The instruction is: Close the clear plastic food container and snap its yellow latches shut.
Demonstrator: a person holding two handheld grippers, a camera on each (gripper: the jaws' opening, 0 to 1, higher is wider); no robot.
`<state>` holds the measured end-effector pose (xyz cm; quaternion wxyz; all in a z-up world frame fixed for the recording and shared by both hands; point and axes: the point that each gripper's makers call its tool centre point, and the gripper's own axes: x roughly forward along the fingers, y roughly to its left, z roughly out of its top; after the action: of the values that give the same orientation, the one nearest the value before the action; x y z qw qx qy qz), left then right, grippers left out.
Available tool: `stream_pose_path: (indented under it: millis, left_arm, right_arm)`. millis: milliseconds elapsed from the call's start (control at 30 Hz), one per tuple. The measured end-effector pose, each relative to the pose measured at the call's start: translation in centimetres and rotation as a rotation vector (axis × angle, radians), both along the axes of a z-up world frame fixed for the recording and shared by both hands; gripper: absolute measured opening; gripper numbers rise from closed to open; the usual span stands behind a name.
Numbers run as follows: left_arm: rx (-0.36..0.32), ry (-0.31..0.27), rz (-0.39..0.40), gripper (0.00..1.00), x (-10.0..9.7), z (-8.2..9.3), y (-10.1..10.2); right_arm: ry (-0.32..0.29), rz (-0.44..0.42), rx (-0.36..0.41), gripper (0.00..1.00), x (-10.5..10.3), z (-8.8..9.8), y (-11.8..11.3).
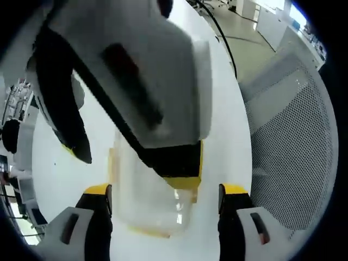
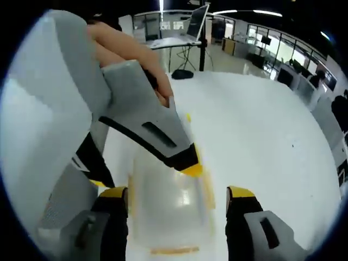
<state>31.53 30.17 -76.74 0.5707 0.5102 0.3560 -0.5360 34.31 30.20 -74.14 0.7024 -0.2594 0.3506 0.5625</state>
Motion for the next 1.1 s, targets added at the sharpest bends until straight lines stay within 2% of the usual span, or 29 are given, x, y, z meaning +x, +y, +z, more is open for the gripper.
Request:
stream_pose_path:
  millis: [100,300,500,633,900,1033,1100]
  left_arm:
    - [0.005,-0.001,0.003,0.80,0.5,0.0,0.5]
    - [-0.022,0.034,0.022,0.81,0.9,0.3,0.7]
    - [-0.031,0.061,0.015,0.87,1.0,0.1,0.9]
    - [-0.019,0.057,0.020,0.88,1.4,0.0,1.5]
    - [-0.023,0.088,0.029,0.95,1.0,0.0,1.9]
    - [-0.026,0.107,0.034,0.96,0.9,0.0,2.1]
    - [-0.026,0.117,0.026,0.96,0.8,0.0,2.4]
  right_arm:
    - [-0.004,-0.005,-0.007,0.73,0.0,0.2,-0.3]
    - [-0.010,0.011,-0.037,0.73,-0.2,0.2,-1.1]
    - [-0.040,0.091,-0.134,0.76,-1.3,-0.4,-2.1]
    - [-0.051,0.107,-0.162,0.76,-1.6,-1.0,-2.4]
    - [-0.096,0.143,-0.212,0.81,-1.9,-1.4,-3.2]
    - [-0.108,0.153,-0.213,0.83,-2.2,-1.1,-3.1]
    - [-0.129,0.169,-0.244,0.83,-2.3,-1.3,-3.5]
